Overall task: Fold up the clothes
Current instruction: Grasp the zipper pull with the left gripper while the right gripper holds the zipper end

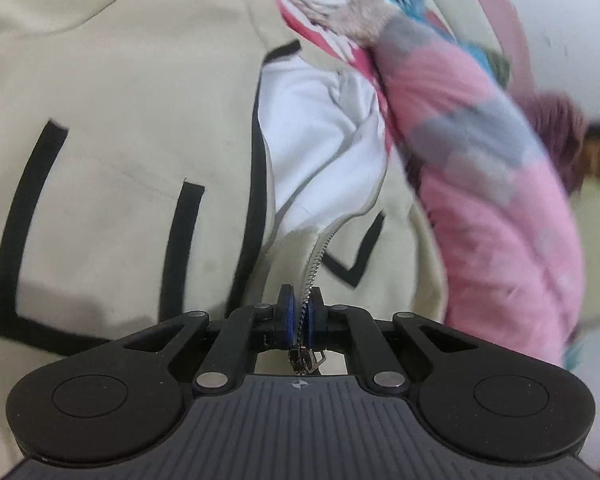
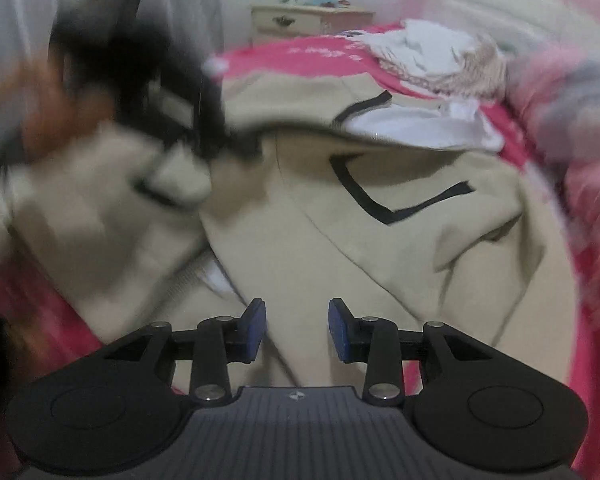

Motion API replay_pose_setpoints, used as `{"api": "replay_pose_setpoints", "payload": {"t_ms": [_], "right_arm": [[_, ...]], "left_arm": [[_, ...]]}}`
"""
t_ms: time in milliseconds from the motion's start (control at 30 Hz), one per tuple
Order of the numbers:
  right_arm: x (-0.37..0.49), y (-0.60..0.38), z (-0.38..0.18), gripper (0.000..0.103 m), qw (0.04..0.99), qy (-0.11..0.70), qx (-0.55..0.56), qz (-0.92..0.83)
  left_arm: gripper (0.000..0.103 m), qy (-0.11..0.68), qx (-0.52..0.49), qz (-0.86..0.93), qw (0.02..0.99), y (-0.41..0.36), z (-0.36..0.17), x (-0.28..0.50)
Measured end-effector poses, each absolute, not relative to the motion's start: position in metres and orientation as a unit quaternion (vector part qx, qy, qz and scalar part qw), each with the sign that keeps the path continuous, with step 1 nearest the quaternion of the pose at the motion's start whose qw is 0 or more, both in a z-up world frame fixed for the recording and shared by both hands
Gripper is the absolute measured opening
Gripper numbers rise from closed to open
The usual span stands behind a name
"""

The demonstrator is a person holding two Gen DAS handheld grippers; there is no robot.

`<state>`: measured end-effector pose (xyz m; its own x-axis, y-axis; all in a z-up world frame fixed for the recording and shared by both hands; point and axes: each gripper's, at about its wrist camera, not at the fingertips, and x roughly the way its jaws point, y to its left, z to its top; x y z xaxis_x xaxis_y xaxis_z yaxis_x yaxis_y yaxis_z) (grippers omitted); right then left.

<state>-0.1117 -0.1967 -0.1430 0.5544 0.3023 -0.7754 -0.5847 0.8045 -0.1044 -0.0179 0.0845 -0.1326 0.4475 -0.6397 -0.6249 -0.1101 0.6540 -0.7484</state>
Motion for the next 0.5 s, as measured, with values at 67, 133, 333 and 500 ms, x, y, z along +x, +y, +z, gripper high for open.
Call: {"api": "replay_pose_setpoints", "payload": {"t_ms": [67, 133, 333, 500], "right_arm": [[-0.118, -0.192, -0.155, 0.032, 0.858, 0.389, -0.231, 0.243], [-0.126, -0.189, -0.159, 0.028, 0.850, 0.378, -0.268, 0.250], [-0.143, -0.179, -0.167, 0.028, 0.835, 0.354, -0.333, 0.259], [-0.148, -0.172, -0.172, 0.030, 0.832, 0.348, -0.346, 0.258]], "left_arm": [[0.004, 0.488, -0.401, -0.176, 0.755, 0.089, -0.129, -0.021], [0.004, 0.486, -0.416, -0.178, 0.748, 0.091, -0.127, -0.022], [0.004, 0.482, -0.456, -0.181, 0.726, 0.095, -0.130, -0.024], [0.004, 0.468, -0.469, -0.192, 0.724, 0.095, -0.120, -0.025]]}}
